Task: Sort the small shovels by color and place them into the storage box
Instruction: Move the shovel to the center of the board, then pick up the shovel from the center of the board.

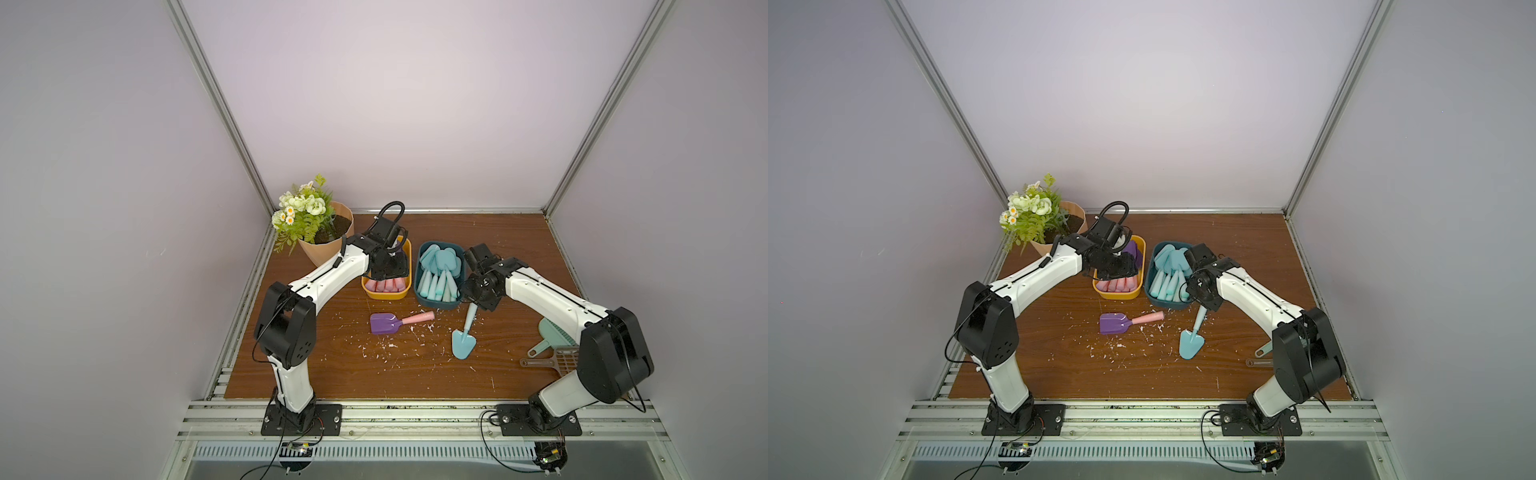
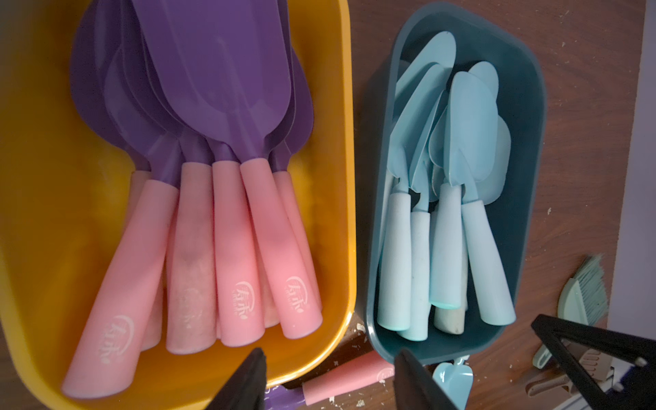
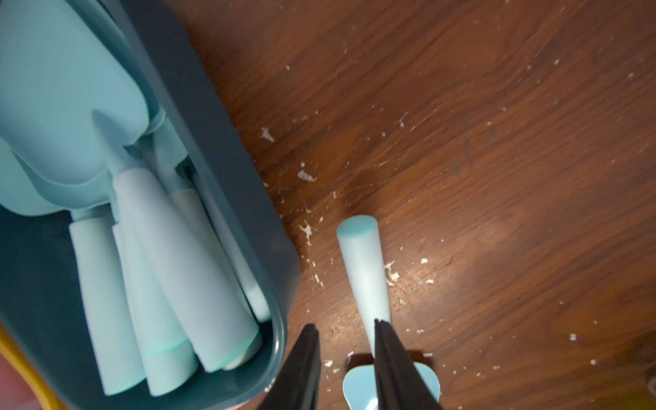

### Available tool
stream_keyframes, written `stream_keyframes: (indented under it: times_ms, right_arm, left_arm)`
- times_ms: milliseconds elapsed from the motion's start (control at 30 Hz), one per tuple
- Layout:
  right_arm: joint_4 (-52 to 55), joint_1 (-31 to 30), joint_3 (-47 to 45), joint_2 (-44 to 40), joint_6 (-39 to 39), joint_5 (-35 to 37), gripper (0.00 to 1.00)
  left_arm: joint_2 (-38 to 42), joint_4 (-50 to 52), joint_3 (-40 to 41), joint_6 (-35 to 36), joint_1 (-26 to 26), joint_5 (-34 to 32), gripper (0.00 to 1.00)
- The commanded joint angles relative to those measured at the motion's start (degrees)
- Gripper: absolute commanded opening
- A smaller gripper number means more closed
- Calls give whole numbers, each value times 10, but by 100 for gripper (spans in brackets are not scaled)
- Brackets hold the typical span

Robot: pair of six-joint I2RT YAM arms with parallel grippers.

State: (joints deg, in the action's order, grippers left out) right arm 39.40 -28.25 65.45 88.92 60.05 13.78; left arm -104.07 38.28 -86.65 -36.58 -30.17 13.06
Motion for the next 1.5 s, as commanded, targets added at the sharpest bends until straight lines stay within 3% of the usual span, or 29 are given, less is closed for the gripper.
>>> stream_keyframes:
  times_ms: [0,667,900,1100,1467]
  right_arm:
    - [-11,6,3,-13,0,40,31]
    - [-115,16,-22,69,39,-45,30]
    - [-137,16,-81,61,49,-63,30]
    - [-116,11,-128,11,43,-61,30]
    - [-5,1,-139,-44,-38,-59,31]
  left_arm:
    - [19,1,2,2,8,-3,60]
    - [30,1,12,0,11,-8,60]
    - [25,1,10,-3,11,-6,60]
    - [20,1,8,-3,11,-3,60]
    - [12,1,6,-5,11,2,60]
